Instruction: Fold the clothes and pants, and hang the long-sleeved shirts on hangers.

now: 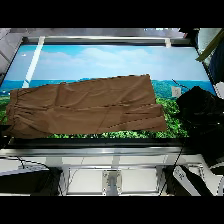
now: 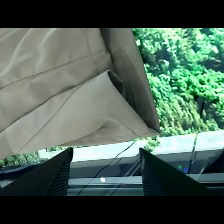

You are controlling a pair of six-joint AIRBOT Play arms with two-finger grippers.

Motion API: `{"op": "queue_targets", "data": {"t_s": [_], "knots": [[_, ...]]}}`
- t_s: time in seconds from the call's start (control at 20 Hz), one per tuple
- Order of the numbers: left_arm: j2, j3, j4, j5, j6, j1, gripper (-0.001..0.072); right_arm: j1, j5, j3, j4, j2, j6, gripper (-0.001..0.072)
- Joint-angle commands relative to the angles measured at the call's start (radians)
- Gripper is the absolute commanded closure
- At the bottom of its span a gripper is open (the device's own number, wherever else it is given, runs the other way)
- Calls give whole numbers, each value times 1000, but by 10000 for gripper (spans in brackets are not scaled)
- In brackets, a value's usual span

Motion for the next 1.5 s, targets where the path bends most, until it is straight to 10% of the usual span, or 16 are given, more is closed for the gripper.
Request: {"op": "queue_targets", "data": {"t_s": [0.0,0.05,0.1,1.2,1.35,1.45], "knots": [[-14,3,-40,42,1,-42,402,0,3,1,-1,0,4,224],[-13,5,-39,41,6,-45,631,0,3,1,-1,0,4,224],[-9,5,-38,38,19,-45,690,0,3,1,-3,0,4,224],[128,5,-23,-61,34,-44,689,211,-290,-68,108,-338,-190,226],[128,5,-24,-78,34,-44,689,212,-166,-39,86,-317,-197,687],[129,8,-23,-105,34,-44,689,212,-39,11,25,-265,-200,695]]}}
